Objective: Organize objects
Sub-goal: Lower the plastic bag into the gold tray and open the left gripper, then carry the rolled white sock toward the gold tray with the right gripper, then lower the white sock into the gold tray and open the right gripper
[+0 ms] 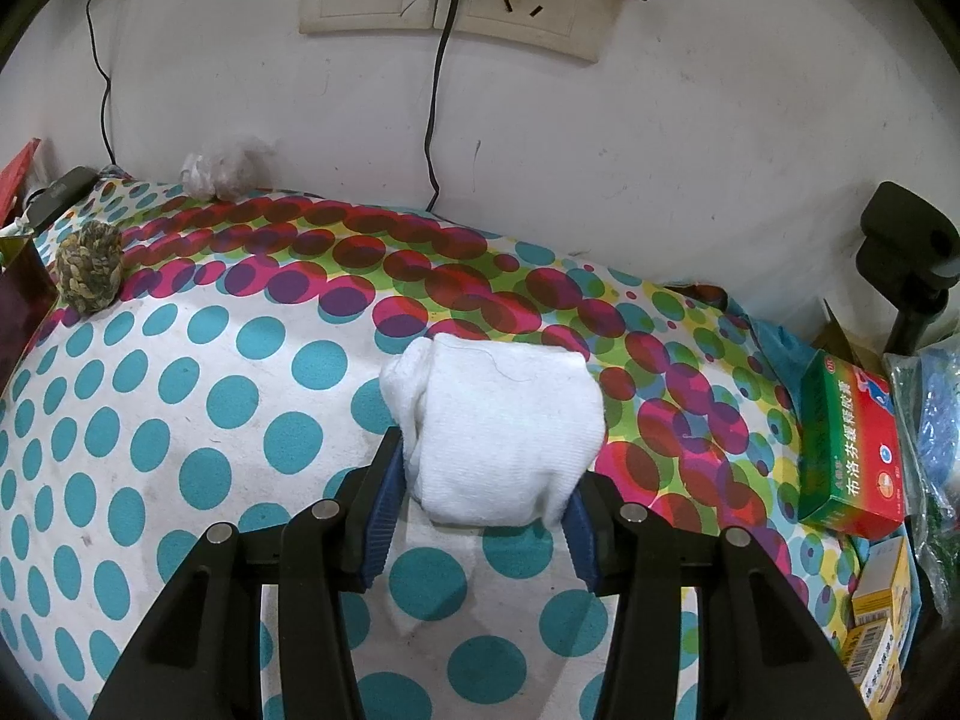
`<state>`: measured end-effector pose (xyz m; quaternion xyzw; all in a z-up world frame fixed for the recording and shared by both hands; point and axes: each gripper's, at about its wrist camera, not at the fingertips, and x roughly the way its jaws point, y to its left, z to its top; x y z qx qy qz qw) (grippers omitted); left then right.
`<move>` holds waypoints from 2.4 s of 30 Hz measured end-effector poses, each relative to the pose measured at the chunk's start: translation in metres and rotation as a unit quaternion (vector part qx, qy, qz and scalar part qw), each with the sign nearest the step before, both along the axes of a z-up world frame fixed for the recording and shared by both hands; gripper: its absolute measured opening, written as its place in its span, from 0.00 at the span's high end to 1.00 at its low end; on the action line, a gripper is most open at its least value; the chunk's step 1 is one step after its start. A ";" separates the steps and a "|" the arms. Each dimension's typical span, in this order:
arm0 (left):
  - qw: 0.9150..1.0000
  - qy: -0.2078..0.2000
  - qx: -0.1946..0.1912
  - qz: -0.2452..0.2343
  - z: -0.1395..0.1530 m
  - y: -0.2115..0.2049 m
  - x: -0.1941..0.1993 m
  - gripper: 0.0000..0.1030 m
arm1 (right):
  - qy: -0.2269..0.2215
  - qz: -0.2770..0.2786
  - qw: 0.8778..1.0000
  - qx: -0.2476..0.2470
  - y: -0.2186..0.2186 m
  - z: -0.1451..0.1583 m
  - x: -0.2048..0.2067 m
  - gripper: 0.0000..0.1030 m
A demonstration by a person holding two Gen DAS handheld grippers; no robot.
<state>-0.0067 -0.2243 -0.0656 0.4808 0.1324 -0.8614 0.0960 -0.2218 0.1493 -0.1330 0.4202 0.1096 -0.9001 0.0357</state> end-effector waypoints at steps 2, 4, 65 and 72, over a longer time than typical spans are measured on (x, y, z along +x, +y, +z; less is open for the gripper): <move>1.000 -0.002 -0.009 0.002 0.000 0.002 0.000 0.60 | 0.000 0.000 1.000 0.000 0.001 0.000 0.000 0.56; 1.000 -0.002 -0.018 0.004 0.001 0.003 0.001 0.58 | 0.000 0.000 1.000 -0.002 0.000 0.000 0.000 0.56; 0.993 0.110 -0.028 0.015 0.055 -0.040 0.080 0.49 | -0.037 0.350 0.930 -0.109 -0.250 0.099 0.188 0.62; 0.994 0.107 -0.014 0.028 0.047 -0.054 0.085 0.49 | -0.064 0.377 0.919 -0.090 -0.290 0.076 0.208 0.62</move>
